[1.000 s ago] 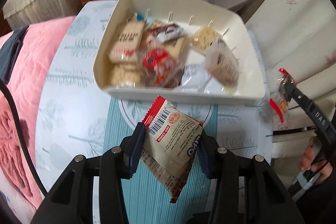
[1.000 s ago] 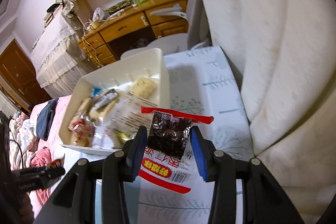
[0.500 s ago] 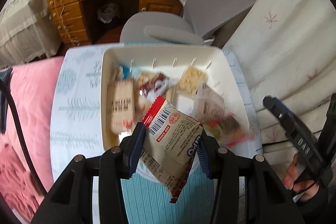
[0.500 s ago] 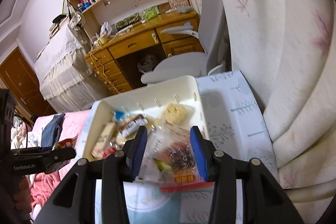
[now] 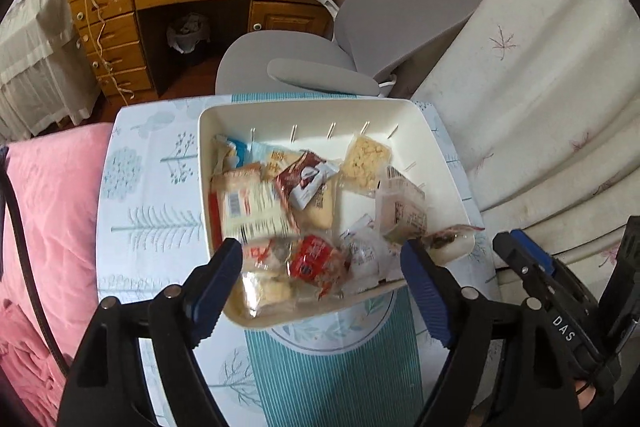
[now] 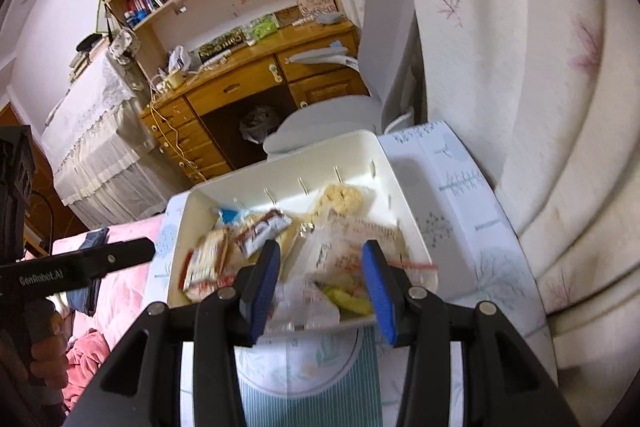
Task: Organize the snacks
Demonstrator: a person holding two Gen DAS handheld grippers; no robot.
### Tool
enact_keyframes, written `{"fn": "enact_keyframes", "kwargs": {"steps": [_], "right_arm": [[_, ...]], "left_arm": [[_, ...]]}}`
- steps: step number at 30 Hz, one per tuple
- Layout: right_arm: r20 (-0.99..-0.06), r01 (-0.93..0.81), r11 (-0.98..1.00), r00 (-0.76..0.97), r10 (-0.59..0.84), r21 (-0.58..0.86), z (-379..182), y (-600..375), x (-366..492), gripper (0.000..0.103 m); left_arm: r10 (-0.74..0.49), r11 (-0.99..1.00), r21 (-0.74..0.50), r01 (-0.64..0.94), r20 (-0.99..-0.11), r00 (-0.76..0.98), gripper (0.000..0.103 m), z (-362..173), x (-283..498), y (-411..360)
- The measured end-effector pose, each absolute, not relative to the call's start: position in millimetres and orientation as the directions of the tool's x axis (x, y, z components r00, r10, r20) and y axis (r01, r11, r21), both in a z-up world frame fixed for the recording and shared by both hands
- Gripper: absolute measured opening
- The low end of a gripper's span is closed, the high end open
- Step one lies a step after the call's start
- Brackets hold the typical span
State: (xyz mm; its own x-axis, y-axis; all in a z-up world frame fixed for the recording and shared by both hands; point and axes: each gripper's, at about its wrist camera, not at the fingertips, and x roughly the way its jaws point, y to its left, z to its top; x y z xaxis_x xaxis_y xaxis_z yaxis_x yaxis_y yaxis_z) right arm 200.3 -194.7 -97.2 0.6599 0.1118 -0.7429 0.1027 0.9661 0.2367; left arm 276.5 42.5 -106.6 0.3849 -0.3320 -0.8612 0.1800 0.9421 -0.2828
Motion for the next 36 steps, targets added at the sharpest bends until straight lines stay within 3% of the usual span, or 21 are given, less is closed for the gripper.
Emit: {"fn": "enact_keyframes", "kwargs": {"steps": [6,14,25,29,36], "right_arm": [[-0.789,0.121,0.963,0.602,0.123,0.242,-106.3,-187.9,174.5,0.049],[-0.848,0.054,0.960,0.484,0.216,0.275,-112.1,-179.0,124.6,0.071],[-0.889,-0.031,0.968,0.388,0.241,0.249,-71.6,-195.3,37.2,0.099],[-0.890,-0.078,0.976,0.402,0.215,0.201,-46.7,-199.2,16.1,0.103],[-0.854,-0.130,0.976,0.475,0.214,0.173,-13.0,-194.6,-14.7,0.103]], "left_arm": [[-0.324,0.946,-0.296,0.134,-0.889,0.323,0.085,-125.1,232.8,51.0],[-0.232,0.968,-0.249,-0.040,-0.941,0.246,0.086,-141.7,150.4,53.1],[-0.216,0.963,-0.260,-0.067,-0.899,0.381,0.092,-87.1,55.5,16.9],[-0.199,0.966,-0.251,-0.056,-0.870,0.452,0.101,-61.2,40.6,5.7],[-0.119,0.983,-0.175,-0.055,-0.835,0.538,0.102,-30.4,9.8,-9.4]]}}
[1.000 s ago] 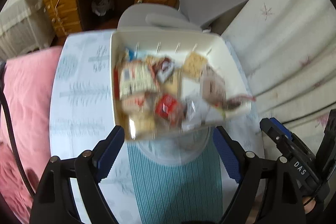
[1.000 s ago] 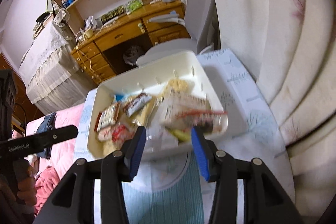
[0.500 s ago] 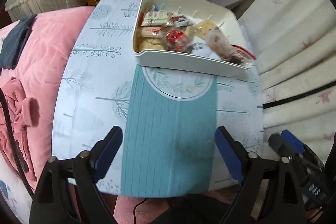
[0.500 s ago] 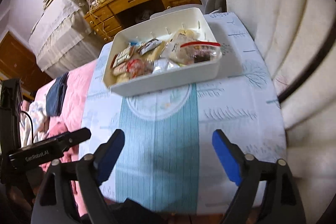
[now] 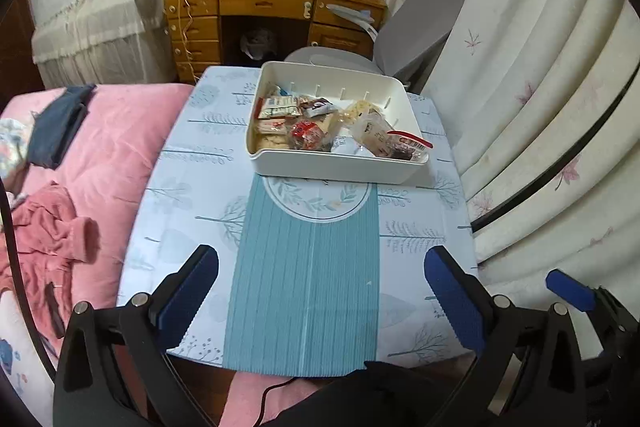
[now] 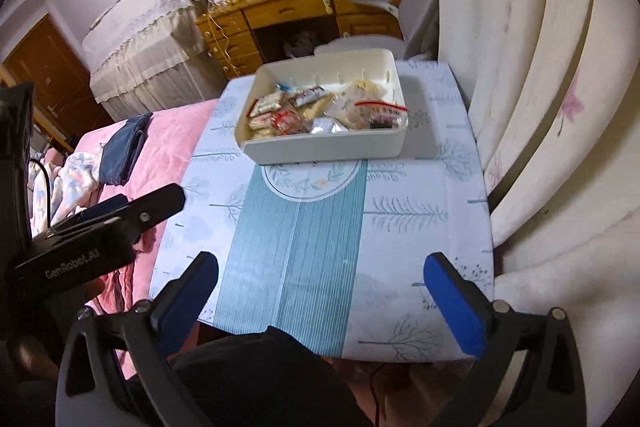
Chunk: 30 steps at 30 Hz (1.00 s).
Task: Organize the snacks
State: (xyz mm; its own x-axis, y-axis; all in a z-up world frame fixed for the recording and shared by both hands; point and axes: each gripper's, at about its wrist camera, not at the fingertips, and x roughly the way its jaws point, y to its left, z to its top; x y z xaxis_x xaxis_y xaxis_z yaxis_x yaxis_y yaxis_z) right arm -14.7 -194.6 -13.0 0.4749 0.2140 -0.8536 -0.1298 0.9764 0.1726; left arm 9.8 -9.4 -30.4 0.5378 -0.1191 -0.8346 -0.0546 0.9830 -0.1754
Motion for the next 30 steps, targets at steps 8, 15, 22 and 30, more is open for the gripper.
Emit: {"fn": "enact_keyframes", "kwargs": {"steps": [8,15,22,30], "right_arm": [[-0.813,-0.117,0.981,0.549,0.193,0.154,-4.7,-191.2,-30.9,0.103],[-0.838,-0.072,0.987,0.521,0.162,0.146,-15.8,-193.5,-30.9,0.103],[-0.846,-0.064,0.986,0.507,0.164,0.152,-21.5,-197.1,-30.4,0.103],[-0.850,-0.053,0.985,0.499,0.168,0.163,-27.4,-205.4,-31.4,0.103]], "left_arm": [[-0.015,0.991,-0.089,-0.101,-0.822,0.569,0.102,-20.3,-2.6,-9.6],[0.018,0.991,-0.058,-0.120,-0.834,0.551,0.102,-25.5,-4.6,-9.9],[0.029,0.995,-0.033,-0.093,-0.804,0.593,0.102,-17.7,-9.8,-22.2],[0.030,0.997,-0.018,-0.074,-0.799,0.601,0.102,-15.9,-12.2,-34.9]]}}
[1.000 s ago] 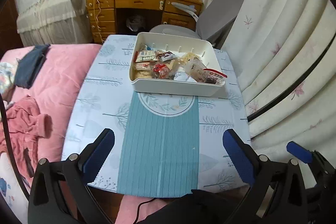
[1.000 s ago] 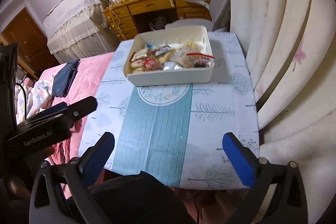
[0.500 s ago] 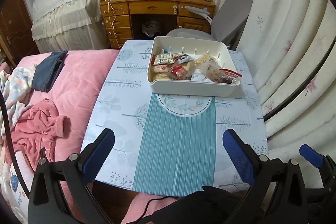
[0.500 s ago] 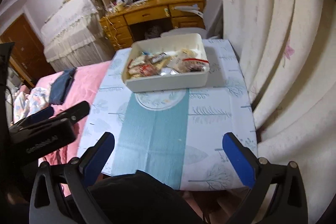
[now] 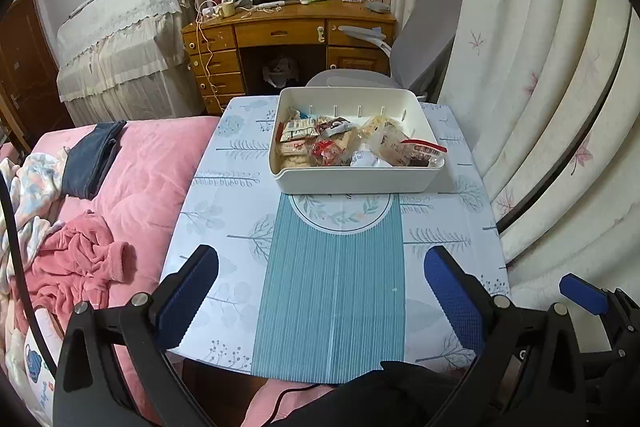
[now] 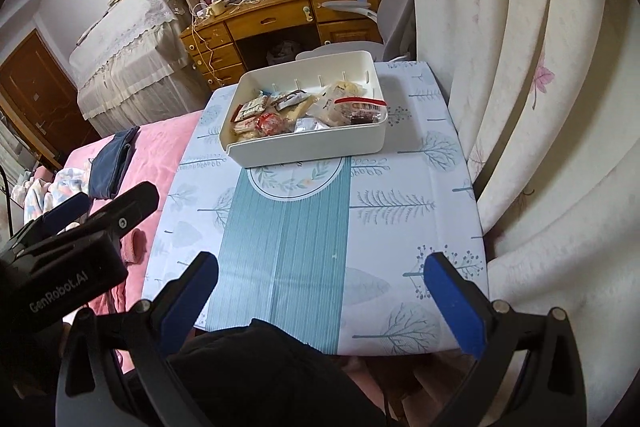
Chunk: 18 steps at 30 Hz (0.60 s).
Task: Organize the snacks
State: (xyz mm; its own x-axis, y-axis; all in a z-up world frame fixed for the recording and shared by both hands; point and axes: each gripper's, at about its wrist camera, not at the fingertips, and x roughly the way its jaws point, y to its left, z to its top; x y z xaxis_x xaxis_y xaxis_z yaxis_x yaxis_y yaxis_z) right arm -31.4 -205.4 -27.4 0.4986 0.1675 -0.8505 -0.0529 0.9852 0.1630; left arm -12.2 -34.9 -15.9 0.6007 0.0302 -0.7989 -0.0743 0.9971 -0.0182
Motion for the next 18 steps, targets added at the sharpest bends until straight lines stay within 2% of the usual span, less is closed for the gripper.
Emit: {"fn": "enact_keyframes", "kwargs": {"steps": [18], "right_arm": [[-0.861,-0.048,0.985,0.481,0.167,0.164,-31.1,-218.8,-32.2,0.103]], "left_arm": [[0.012,0.998,-0.030,-0.063,-0.814,0.581,0.102,-22.1,-9.5,-49.2]]}}
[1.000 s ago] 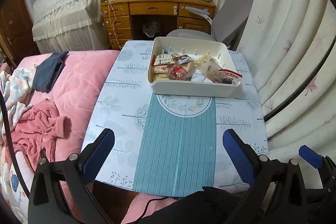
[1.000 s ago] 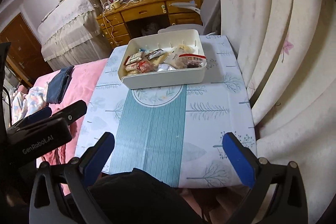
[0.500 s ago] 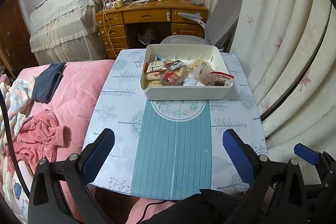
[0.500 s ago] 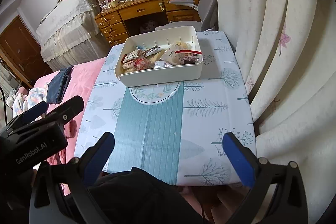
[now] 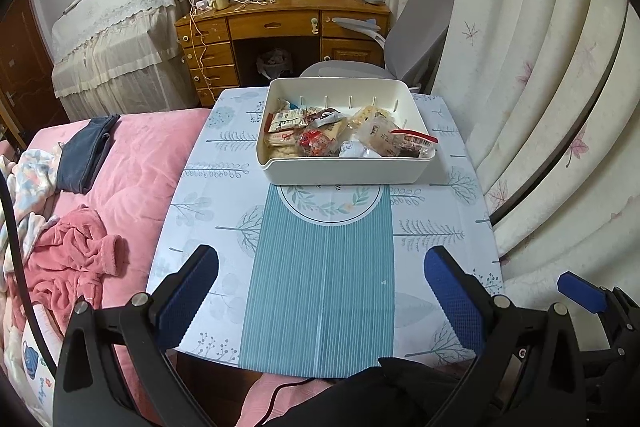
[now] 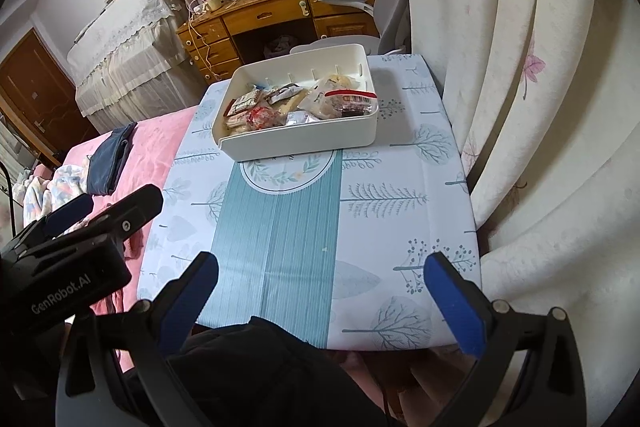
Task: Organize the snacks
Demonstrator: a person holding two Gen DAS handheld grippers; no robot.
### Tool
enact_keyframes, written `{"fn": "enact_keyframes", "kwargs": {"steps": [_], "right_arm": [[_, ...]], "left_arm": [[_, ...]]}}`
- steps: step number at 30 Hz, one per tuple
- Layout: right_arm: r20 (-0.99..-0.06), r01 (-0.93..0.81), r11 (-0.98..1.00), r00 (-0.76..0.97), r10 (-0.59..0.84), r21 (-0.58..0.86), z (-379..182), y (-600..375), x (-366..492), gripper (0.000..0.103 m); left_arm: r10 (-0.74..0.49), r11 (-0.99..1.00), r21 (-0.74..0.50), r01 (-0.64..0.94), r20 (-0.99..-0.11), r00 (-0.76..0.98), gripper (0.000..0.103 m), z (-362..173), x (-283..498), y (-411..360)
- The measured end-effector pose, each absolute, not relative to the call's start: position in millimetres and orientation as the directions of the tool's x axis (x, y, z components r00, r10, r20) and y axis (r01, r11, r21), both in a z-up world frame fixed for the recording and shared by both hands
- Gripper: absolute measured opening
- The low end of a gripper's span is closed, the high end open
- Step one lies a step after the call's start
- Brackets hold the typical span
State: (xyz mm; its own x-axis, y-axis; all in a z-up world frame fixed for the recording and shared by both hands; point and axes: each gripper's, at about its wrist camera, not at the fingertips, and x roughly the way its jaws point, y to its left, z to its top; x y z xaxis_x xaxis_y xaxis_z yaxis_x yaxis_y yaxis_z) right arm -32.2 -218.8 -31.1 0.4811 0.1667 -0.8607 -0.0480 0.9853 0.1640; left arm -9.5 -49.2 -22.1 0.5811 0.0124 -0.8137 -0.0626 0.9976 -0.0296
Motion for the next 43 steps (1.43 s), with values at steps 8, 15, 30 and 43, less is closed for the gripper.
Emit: {"fn": "enact_keyframes", "kwargs": {"steps": [8,15,30,43], "right_arm": [[-0.861,-0.048,0.985,0.481,0.166,0.163,-31.6,-220.1,-31.1,0.103],[-0.862,-0.046,0.985,0.479,0.167,0.165,-32.0,-221.7,-30.7,0.103],[-0.869,-0.025,0.985,0.467,0.164,0.172,-39.8,-234.1,-29.2,0.103],[-0.871,-0.026,0.984,0.462,0.166,0.174,-39.5,-233.6,-28.0,0.103]], "left_arm": [[0.010,0.997,-0.034,-0.066,-0.819,0.573,0.102,-23.4,-7.9,-51.9],[0.009,0.998,-0.029,-0.058,-0.823,0.568,0.102,-23.5,-4.5,-57.6],[0.008,0.999,-0.023,-0.049,-0.827,0.562,0.102,-25.7,-0.7,-62.6],[0.007,0.999,-0.024,-0.048,-0.829,0.559,0.102,-26.1,0.6,-62.3]]}}
